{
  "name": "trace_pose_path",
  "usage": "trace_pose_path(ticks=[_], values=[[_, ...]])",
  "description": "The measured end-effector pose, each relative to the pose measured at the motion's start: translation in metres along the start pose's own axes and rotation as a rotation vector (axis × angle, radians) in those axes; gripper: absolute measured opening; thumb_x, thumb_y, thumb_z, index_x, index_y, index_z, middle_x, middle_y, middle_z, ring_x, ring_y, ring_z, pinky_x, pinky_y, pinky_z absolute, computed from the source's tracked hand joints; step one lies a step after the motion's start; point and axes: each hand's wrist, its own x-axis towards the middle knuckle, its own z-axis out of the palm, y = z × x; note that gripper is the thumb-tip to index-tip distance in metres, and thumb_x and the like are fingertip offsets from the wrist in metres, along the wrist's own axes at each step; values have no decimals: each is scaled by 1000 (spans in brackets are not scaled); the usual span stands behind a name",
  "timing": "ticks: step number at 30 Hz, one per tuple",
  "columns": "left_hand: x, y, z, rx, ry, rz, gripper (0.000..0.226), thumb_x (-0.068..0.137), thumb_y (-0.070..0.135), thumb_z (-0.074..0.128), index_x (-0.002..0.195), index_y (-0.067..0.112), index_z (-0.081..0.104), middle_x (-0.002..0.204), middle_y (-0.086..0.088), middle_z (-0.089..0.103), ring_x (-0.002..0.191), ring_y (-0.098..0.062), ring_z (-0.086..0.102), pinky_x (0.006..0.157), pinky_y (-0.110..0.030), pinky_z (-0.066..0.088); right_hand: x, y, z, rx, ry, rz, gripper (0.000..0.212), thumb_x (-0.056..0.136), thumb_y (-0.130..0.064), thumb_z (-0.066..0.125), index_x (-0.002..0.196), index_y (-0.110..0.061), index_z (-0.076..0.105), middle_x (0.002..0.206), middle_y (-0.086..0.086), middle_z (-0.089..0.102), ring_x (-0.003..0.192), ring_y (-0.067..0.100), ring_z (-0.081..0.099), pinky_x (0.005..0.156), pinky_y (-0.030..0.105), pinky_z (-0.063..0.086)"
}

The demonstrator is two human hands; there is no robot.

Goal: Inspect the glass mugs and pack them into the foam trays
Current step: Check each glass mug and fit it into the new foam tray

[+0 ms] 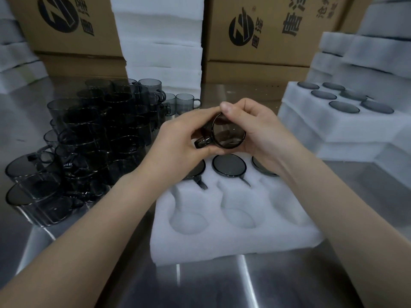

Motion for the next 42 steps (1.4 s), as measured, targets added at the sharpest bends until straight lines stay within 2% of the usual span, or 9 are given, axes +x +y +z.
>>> trace_pose_path(ticks=[10,14,20,25,28,32,35,38,42], values=[[0,-3,-3,-52,23,-128,66,67,21,87,128,26,62,113,13,69,104,-4,65,96,-33,51,-2,8,-1,-369,-51,-102,51,60,-27,85,98,-26,50,104,7,61,88,10,64,73,28,55],[0,-8,-4,-182,47,-211,58,67,22,88,119,34,65,106,12,73,95,-7,70,93,-36,54,-2,8,-6,-267,-124,-112,47,64,-11,80,105,-17,58,113,17,61,86,14,66,68,28,55],[1,-11,-4,-301,70,-237,58,68,11,85,121,21,63,114,9,69,104,-6,66,94,-25,51,0,6,-18,87,-291,-27,50,82,-1,62,131,-1,54,122,17,63,107,33,65,85,44,55],[0,-8,-4,-298,59,-183,66,68,8,84,129,12,60,122,2,67,113,-9,62,99,-28,49,0,6,-19,128,-229,-35,38,83,-22,64,119,-10,65,110,14,72,103,34,69,80,47,57],[-1,-4,-4,-230,36,-153,72,65,12,86,132,17,59,126,5,65,117,-7,60,103,-34,47,0,4,-14,90,-138,-52,16,85,-25,66,95,-14,73,96,12,74,88,32,72,66,45,59],[-2,1,-2,-78,10,-54,72,65,19,87,131,21,59,120,18,64,115,4,58,101,-18,44,-1,4,-7,-38,-13,-104,17,79,-27,73,67,-22,63,75,7,70,66,21,70,52,37,56],[-2,4,0,104,16,65,65,69,27,87,128,21,61,116,25,59,112,2,58,98,-14,43,-3,6,-3,-205,57,-203,22,73,-29,79,75,-20,59,76,0,70,67,14,68,54,30,55],[-1,3,1,259,68,129,59,71,27,83,125,16,62,118,7,60,110,-15,56,98,-24,41,-4,8,-1,-334,65,-285,32,67,-35,81,82,-23,56,87,-2,63,81,9,61,73,28,52],[0,4,2,214,130,65,54,71,20,82,119,11,59,107,-1,53,95,-6,49,86,-14,41,0,5,-3,-80,-10,-175,21,85,-42,65,91,-22,67,90,0,68,80,14,65,63,32,54]])
